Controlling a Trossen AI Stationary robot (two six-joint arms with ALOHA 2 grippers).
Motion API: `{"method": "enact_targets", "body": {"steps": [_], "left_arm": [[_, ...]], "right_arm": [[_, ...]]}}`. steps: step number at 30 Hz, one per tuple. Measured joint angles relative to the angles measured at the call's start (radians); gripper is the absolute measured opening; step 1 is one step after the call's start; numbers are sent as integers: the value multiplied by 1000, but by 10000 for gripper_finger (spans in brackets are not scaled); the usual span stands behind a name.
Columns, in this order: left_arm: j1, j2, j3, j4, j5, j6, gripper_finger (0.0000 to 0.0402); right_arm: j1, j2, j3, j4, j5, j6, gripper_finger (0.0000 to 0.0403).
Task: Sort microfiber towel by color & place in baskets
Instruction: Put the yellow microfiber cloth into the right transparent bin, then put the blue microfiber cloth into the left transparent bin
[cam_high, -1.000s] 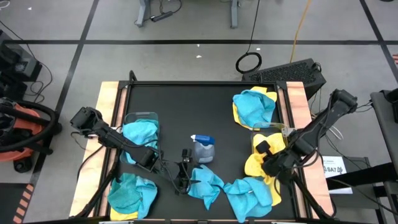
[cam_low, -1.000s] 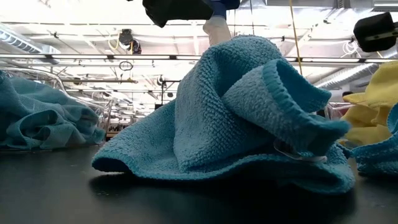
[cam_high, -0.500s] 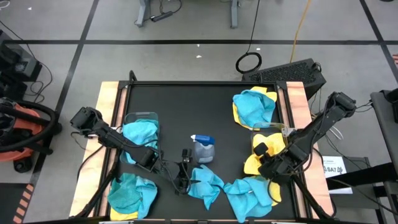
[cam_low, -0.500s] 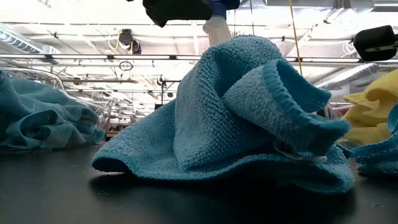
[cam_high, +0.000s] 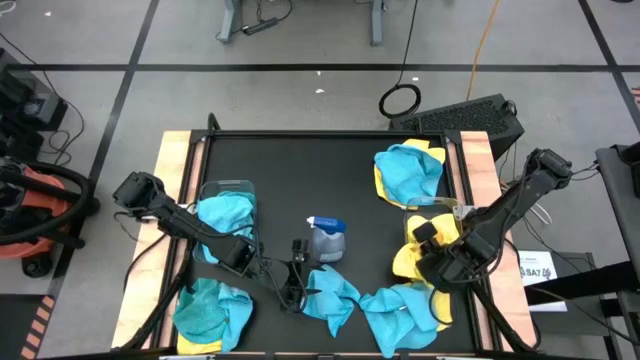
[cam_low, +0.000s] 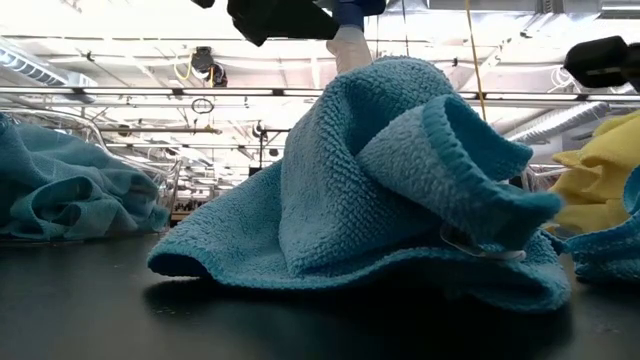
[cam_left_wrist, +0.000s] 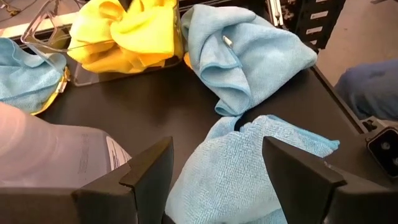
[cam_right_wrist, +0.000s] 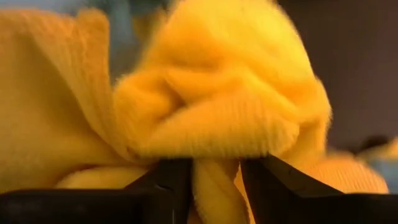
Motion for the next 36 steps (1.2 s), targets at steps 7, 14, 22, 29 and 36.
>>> {"method": "enact_targets", "body": {"steps": [7, 14, 22, 29, 36], "left_arm": [[0, 0, 0, 1, 0, 0, 251], [0, 0, 0, -8, 0, 0, 251], [0, 0, 0, -40, 41, -17, 251], [-6, 0, -38, -38, 82, -77, 251], [-24, 70, -54, 22, 85, -97, 251]], "right_arm": [[0, -35, 64, -151, 3, 95, 125], [1, -132, 129, -152, 34, 125, 125], [2, -256, 171, -135, 105, 165, 125], [2, -360, 171, 2, 106, 133, 125], [2, -409, 171, 165, 103, 40, 126]]}}
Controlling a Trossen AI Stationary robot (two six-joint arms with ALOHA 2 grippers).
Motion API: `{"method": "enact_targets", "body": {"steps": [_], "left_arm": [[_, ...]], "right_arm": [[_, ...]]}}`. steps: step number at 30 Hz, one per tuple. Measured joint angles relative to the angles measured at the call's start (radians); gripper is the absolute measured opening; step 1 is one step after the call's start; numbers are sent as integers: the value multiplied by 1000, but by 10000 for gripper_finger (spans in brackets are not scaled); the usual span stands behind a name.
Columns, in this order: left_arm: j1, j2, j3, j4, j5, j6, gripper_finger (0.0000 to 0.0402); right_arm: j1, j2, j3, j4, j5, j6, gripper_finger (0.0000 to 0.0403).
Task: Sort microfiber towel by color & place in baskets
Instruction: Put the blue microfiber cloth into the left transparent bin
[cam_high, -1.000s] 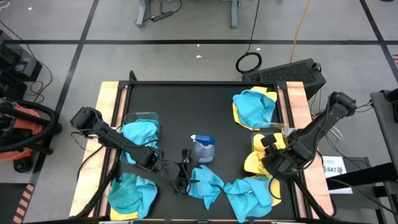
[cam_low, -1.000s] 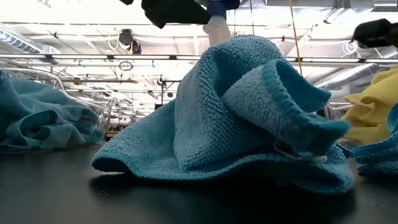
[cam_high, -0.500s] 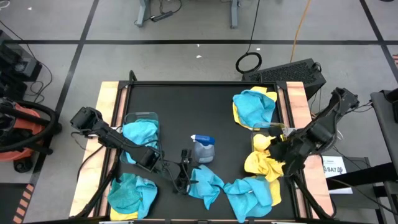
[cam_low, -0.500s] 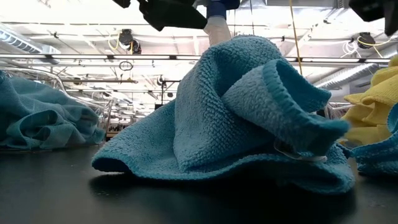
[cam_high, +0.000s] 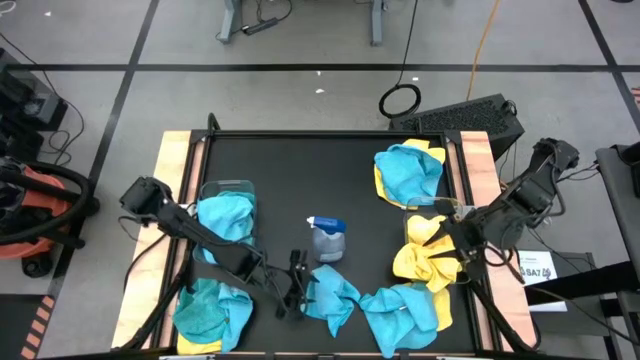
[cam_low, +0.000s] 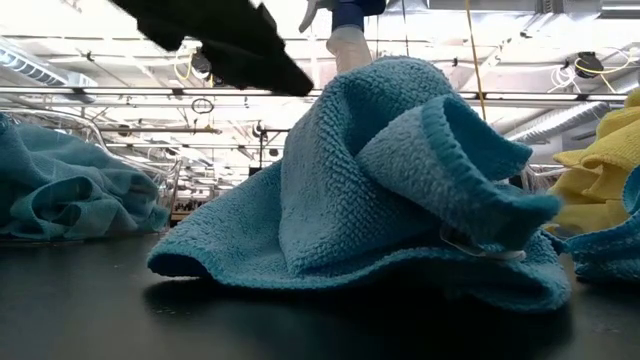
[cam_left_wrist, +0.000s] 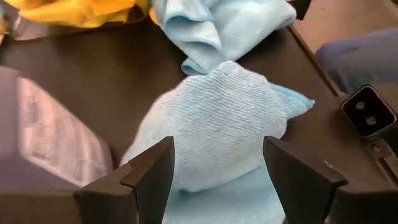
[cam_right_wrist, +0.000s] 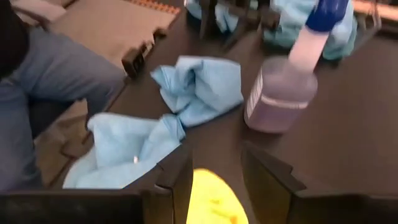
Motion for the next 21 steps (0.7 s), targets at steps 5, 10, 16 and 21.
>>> {"method": "enact_targets", "body": {"steps": [5, 10, 16, 21], "left_arm": [[-10, 67, 0, -2, -56, 0, 251], [-10, 109, 0, 63, -58, 18, 251], [-10, 140, 0, 89, -36, 24, 251], [-10, 194, 1, 105, -28, 45, 251]], "right_arm": [[0, 0, 0, 45, 32, -30, 144], [0, 4, 0, 46, 65, -32, 181], [0, 5, 0, 45, 84, -11, 214], [0, 8, 0, 45, 84, -6, 221]]}}
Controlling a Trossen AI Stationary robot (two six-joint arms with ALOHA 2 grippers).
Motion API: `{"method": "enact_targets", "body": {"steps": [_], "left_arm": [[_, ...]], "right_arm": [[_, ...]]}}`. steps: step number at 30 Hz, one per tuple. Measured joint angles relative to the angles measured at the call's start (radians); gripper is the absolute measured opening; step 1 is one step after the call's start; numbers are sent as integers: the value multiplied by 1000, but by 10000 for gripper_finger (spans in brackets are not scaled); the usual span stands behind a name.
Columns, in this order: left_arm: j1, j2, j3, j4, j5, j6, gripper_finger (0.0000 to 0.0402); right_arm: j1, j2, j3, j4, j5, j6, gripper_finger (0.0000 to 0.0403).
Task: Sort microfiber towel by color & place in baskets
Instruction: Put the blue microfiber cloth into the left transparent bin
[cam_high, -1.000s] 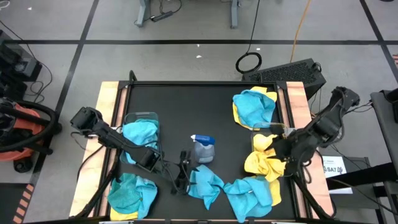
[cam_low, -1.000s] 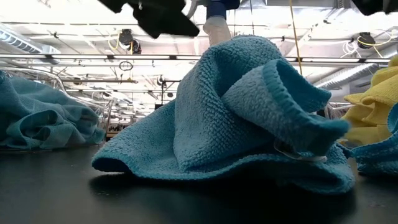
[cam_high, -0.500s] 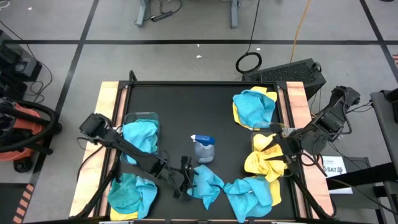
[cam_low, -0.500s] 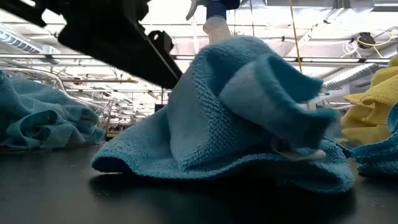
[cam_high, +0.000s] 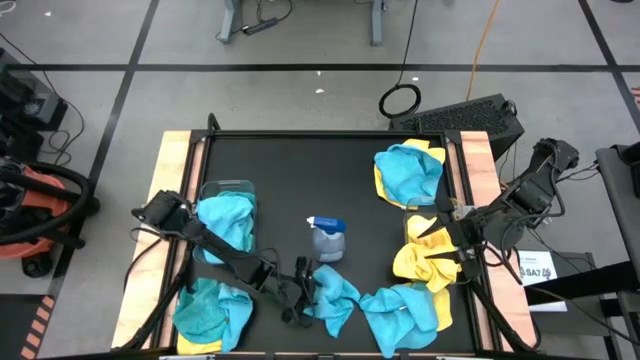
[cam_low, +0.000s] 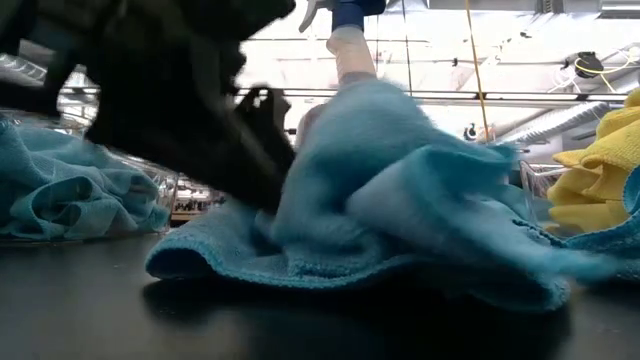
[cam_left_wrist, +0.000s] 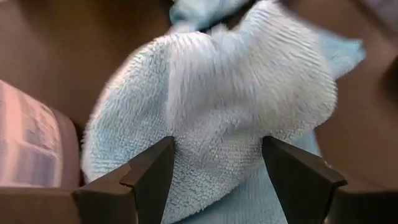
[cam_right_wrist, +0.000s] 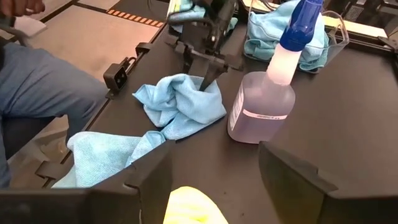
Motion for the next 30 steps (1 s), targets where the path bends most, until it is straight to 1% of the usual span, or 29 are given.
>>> {"method": "enact_targets", "body": {"steps": [4, 9, 11, 13, 14, 16, 19, 20, 25, 30], "left_arm": [[2, 48, 0, 3, 1, -24, 251], [5, 74, 3, 12, 1, -55, 251], [9, 77, 3, 13, 1, -78, 241], [13, 77, 3, 13, 1, -79, 215], [13, 77, 3, 12, 1, -76, 194], [13, 77, 3, 10, 6, -54, 140], [14, 78, 2, 13, 27, -22, 40], [14, 78, 2, 15, 31, -14, 23], [12, 71, 14, 3, 31, 29, 14], [8, -3, 31, -114, 37, 81, 9]], "right_arm": [[0, 0, 0, 1, 0, 0, 221], [0, 0, 0, 1, 1, 1, 221], [0, 0, 0, 0, 2, 1, 221], [0, 0, 0, 1, 2, 1, 221], [0, 0, 0, 1, 2, 1, 221], [0, 0, 0, 2, 2, 4, 221], [0, 1, 0, 3, 2, 24, 221], [0, 1, 0, 3, 2, 27, 221], [0, 1, 0, 4, 2, 46, 221], [0, 1, 0, 9, 2, 46, 221]]}}
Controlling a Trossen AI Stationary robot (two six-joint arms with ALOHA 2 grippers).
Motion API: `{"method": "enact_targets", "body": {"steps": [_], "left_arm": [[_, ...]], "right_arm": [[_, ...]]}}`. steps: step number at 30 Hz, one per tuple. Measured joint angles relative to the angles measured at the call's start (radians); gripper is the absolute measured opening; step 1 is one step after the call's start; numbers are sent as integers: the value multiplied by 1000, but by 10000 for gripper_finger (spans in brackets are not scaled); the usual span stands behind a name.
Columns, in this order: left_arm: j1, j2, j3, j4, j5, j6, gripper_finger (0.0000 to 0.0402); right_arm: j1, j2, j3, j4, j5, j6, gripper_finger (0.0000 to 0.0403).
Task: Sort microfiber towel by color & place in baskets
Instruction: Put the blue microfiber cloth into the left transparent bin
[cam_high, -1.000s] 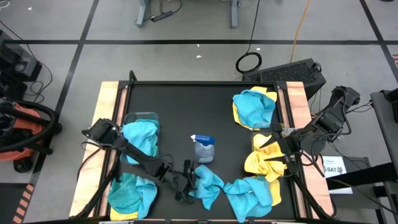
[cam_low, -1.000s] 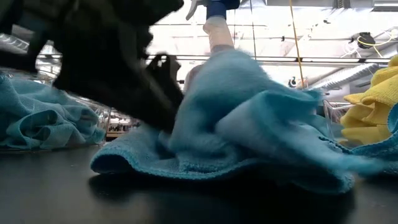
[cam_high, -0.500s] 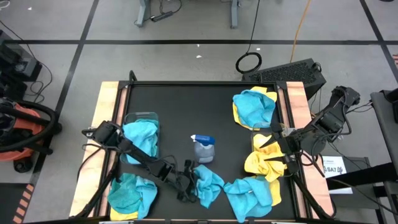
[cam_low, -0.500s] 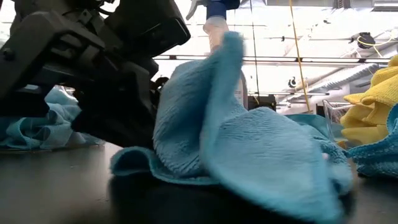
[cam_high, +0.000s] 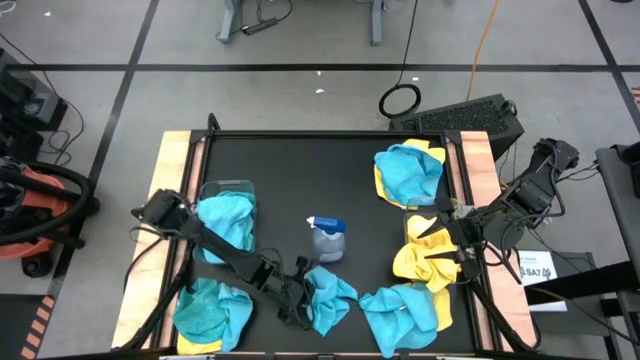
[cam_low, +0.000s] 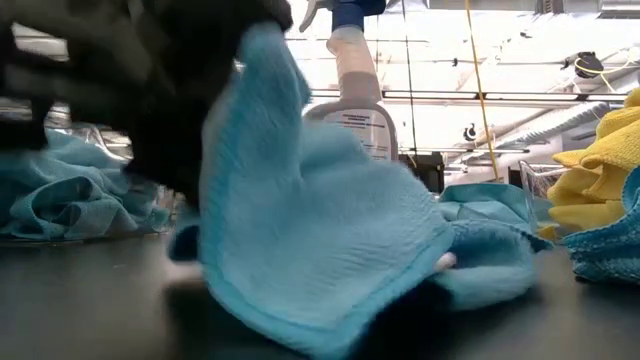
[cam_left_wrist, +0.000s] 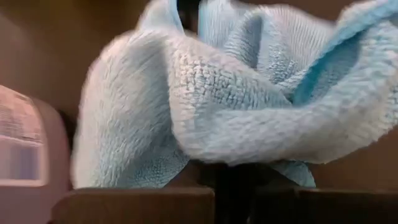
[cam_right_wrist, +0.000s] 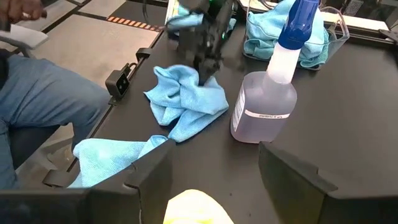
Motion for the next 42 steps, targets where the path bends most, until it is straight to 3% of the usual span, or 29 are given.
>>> {"method": "enact_targets", "body": {"steps": [10, 23, 36, 42], "left_arm": [[-13, -312, 6, -431, -46, -36, 9], [-15, -721, 6, -1169, -208, -371, 9], [-14, -832, 6, -1603, -213, -526, 9], [-7, -834, 4, -1614, -202, -527, 9]], "right_arm": [[0, 0, 0, -1, -1, -1, 221], [0, 0, 0, -16, -1, -19, 221], [0, 0, 0, -16, 0, -23, 221], [0, 0, 0, -16, 9, -22, 221]]}}
